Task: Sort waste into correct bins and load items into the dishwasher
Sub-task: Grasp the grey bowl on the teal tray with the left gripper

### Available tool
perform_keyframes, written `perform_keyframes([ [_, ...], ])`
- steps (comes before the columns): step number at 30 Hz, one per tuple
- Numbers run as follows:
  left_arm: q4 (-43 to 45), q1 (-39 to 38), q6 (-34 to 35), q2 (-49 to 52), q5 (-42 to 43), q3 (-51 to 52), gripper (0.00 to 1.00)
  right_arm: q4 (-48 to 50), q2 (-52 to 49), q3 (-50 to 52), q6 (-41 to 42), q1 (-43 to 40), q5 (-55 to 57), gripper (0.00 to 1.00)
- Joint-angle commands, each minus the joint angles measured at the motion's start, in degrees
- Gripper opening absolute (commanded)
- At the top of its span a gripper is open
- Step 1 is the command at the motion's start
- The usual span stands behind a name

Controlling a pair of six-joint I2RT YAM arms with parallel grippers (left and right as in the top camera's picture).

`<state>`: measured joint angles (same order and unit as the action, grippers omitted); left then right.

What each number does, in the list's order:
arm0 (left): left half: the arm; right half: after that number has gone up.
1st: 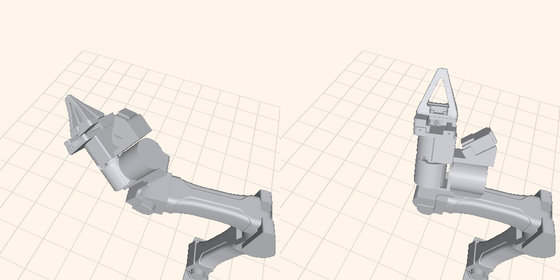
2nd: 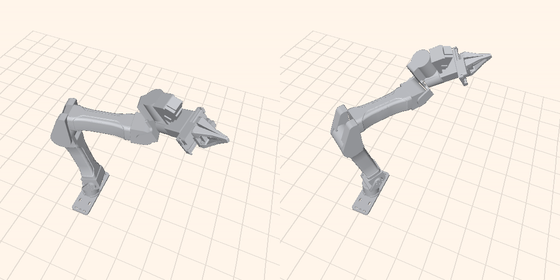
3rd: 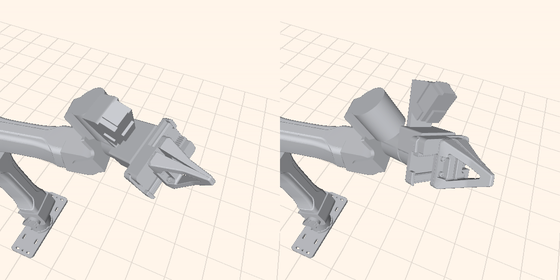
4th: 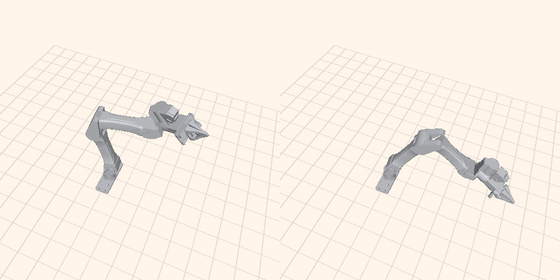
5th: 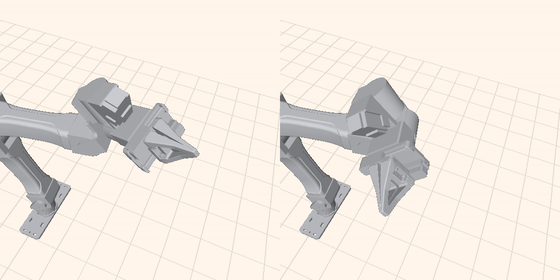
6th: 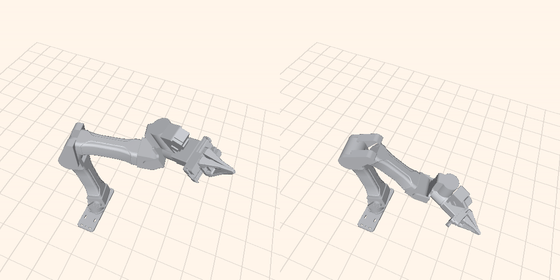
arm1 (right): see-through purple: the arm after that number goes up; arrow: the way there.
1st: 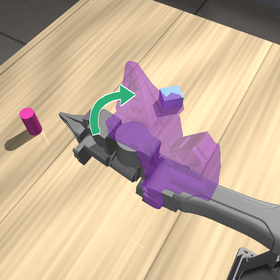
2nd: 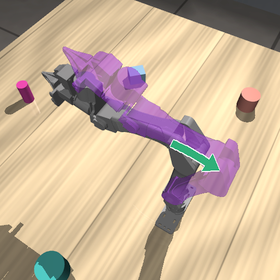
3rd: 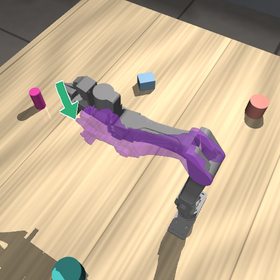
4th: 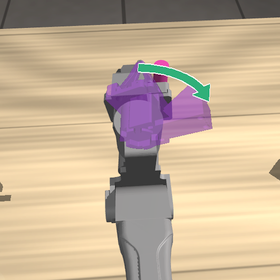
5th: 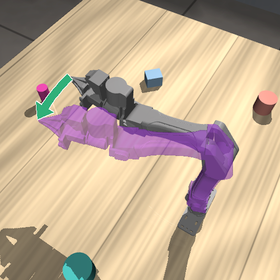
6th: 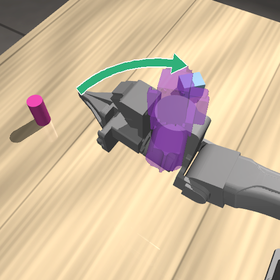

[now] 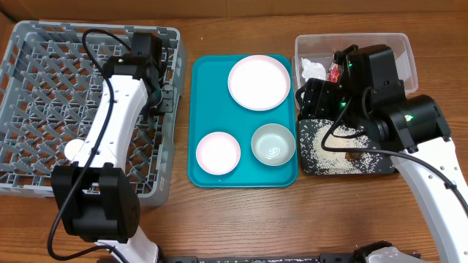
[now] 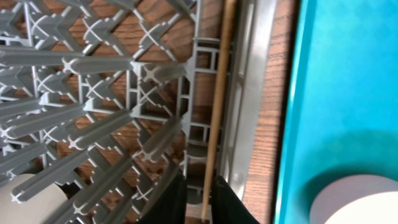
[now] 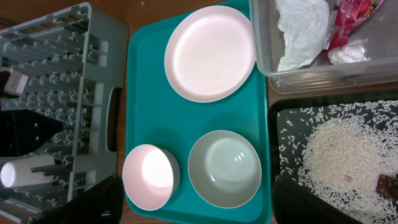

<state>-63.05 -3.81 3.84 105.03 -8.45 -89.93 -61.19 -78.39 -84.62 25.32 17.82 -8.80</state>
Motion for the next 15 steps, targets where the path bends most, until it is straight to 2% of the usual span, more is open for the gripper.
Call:
perform_keyframes([
  [1, -2.91, -0.35, -1.07, -1.97, 6.16, -5.66, 0.32, 0.26, -0.24, -0.52, 0.22, -0.04, -0.31, 0.77],
  [3, -4.92, -0.35, -1.05, -3.41, 7.5, -8.57, 0.36, 0.2, -0.24, -0.52, 0.22, -0.07, -0.33, 0.77],
  [7, -8.17, -0.76, -1.07, -7.91, 13.68, -11.82, 0.38, -0.15, -0.24, -0.52, 0.22, -0.07, -0.31, 0.78],
  [10, -9.66, -2.51, -1.14, -10.82, 18.4, -11.78, 0.47, -0.17, -0.24, -0.52, 0.22, -0.07, -0.31, 0.78],
  [14, -9.77, -7.63, -1.14, -11.06, 23.04, -10.32, 0.86, 0.0, -0.24, -0.52, 0.22, -0.04, -0.31, 0.78],
  [15, -9.68, -8.68, -1.14, -10.78, 24.0, -9.68, 0.9, 0.0, -0.24, -0.52, 0.22, -0.07, -0.31, 0.79],
])
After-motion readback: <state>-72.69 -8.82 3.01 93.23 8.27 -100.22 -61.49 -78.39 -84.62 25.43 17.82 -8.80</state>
